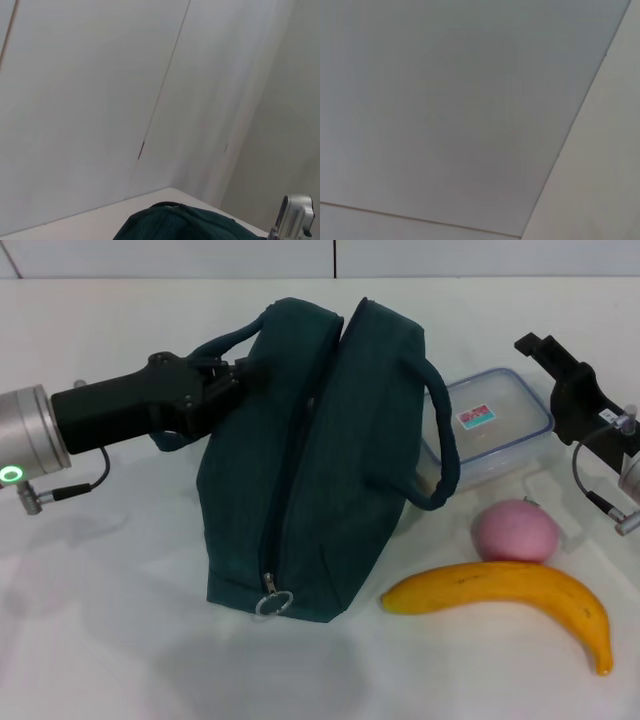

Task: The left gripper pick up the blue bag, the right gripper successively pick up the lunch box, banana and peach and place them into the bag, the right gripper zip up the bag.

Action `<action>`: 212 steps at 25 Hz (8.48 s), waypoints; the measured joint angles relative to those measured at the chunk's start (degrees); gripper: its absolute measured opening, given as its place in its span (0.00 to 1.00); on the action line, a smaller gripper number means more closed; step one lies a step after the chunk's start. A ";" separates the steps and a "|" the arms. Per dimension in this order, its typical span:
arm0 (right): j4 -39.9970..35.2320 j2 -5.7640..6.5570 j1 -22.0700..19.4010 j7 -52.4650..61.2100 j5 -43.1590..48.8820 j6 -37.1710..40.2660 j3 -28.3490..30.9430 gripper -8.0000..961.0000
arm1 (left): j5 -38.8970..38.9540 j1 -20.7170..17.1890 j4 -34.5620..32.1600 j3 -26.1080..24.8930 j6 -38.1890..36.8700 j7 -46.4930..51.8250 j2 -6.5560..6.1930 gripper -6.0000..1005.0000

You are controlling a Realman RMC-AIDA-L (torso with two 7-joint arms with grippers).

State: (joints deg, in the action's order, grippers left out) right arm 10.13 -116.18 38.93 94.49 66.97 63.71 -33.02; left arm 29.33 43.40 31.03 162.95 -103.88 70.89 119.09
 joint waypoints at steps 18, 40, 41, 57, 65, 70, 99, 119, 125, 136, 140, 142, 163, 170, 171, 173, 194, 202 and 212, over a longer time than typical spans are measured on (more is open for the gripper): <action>0.73 0.00 -1.61 -1.22 0.97 0.34 1.01 0.47 | 0.84 -0.13 -0.09 0.00 0.27 -0.05 0.00 0.05; -2.68 0.00 -3.28 -13.80 4.74 6.14 0.57 0.11 | -0.64 0.11 -1.76 0.00 -4.64 -0.26 -0.64 0.05; -3.14 0.00 -3.45 -14.95 5.08 7.04 0.50 0.11 | -0.71 0.10 -1.77 0.00 -5.28 -0.26 -0.74 0.05; -8.10 0.00 -0.97 -23.69 3.53 23.70 1.21 0.11 | -0.41 -0.09 -1.85 0.00 -8.04 -0.10 -1.06 0.05; -9.10 0.00 6.22 -24.19 1.99 35.11 1.20 0.11 | -0.76 0.23 -1.85 0.00 -5.12 -0.03 -0.36 0.05; -8.54 0.00 10.01 -23.76 2.49 37.53 -0.49 0.11 | -0.77 0.28 -1.85 0.00 -4.11 -0.05 -0.08 0.05; -15.85 0.00 5.55 -21.28 2.41 29.88 -27.70 0.20 | 1.71 0.50 -3.17 0.00 1.40 0.40 -0.13 0.05; -60.11 1.74 -20.46 -19.99 27.65 33.47 -31.70 0.79 | 2.32 -1.78 -3.17 0.00 1.85 -0.86 -0.43 0.05; -61.76 1.39 -17.62 -17.67 36.52 30.02 -32.29 0.81 | 2.36 -1.35 -3.17 0.00 1.93 -1.59 -0.31 0.05; -64.93 0.85 -11.62 -9.33 47.41 24.28 -40.02 0.80 | 3.86 -1.80 -3.17 0.00 2.02 -1.72 -0.50 0.05; -65.47 0.81 -10.88 -7.05 48.86 21.70 -43.44 0.80 | 3.90 -1.98 -3.17 0.00 2.07 -1.72 -0.53 0.05; -65.51 0.79 -10.84 -6.97 48.87 21.27 -44.06 0.80 | 3.90 -2.08 -3.17 0.00 2.28 -1.72 -0.53 0.05; -66.29 0.79 -11.16 -7.13 48.12 20.27 -43.71 0.49 | 3.94 -2.10 -3.17 0.00 2.38 -1.72 -0.53 0.05; -66.65 0.78 -13.57 -13.04 42.51 26.16 -36.90 0.44 | 4.76 -2.59 -3.17 0.00 2.23 -1.72 -0.53 0.05; -66.47 0.78 -13.87 -14.16 41.81 27.77 -35.04 0.44 | 4.94 -2.66 -3.17 0.00 2.19 -1.72 -0.53 0.05; -65.04 0.82 -14.17 -17.34 39.64 32.62 -30.91 0.43 | 5.36 -2.88 -3.17 0.01 2.04 -1.72 -0.53 0.05; -46.68 0.16 -15.14 -36.08 0.33 43.21 -26.80 0.42 | 6.01 -3.32 -3.17 0.00 1.76 -2.42 -0.51 0.05; -34.33 -0.01 -7.20 -36.13 -17.64 39.86 -32.56 0.42 | 7.92 -3.58 -3.17 0.00 -5.52 -2.40 -0.54 0.05; -21.31 -0.04 1.54 -32.20 -30.37 27.95 -48.19 0.44 | 7.95 -2.89 -4.31 0.00 -5.92 -2.82 0.08 0.05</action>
State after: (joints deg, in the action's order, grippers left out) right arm -11.18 -116.23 40.47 62.28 36.60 91.66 -81.20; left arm 37.28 40.51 26.72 162.95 -109.80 68.07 119.17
